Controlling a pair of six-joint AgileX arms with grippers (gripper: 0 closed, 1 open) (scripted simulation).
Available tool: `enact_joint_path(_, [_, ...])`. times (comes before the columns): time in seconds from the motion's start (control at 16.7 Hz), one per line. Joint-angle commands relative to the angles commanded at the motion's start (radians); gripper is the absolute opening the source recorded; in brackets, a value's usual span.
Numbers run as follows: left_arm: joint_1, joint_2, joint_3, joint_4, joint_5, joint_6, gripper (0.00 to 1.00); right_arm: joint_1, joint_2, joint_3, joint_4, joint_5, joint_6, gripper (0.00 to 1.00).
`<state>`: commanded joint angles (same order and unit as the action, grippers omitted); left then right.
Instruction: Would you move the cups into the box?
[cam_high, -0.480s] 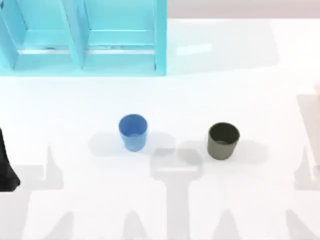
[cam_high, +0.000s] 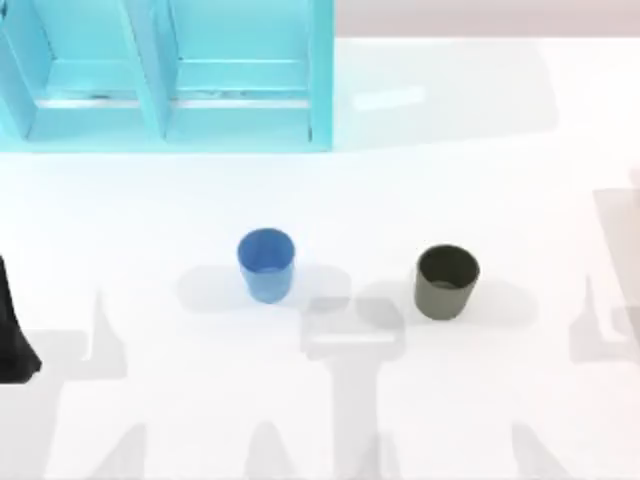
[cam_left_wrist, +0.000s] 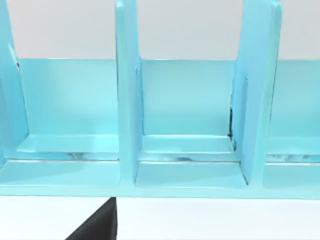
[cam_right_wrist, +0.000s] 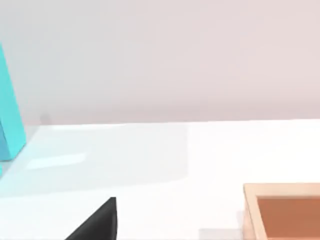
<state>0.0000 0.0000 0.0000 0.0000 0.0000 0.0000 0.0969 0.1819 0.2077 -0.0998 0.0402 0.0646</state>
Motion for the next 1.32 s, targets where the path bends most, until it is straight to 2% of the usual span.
enact_joint_path(0.3, [0.000, 0.000, 0.000, 0.000, 0.000, 0.000, 1.00, 0.168, 0.356, 0.453, -0.196, 0.070, 0.121, 1.00])
enact_joint_path(0.78, [0.000, 0.000, 0.000, 0.000, 0.000, 0.000, 1.00, 0.458, 1.111, 1.289, -0.634, 0.161, 0.370, 1.00])
enact_joint_path(1.08, [0.000, 0.000, 0.000, 0.000, 0.000, 0.000, 1.00, 0.595, 1.569, 1.703, -0.908, 0.175, 0.525, 1.00])
enact_joint_path(1.32, [0.000, 0.000, 0.000, 0.000, 0.000, 0.000, 1.00, 0.666, 1.870, 1.949, -1.091, 0.163, 0.631, 1.00])
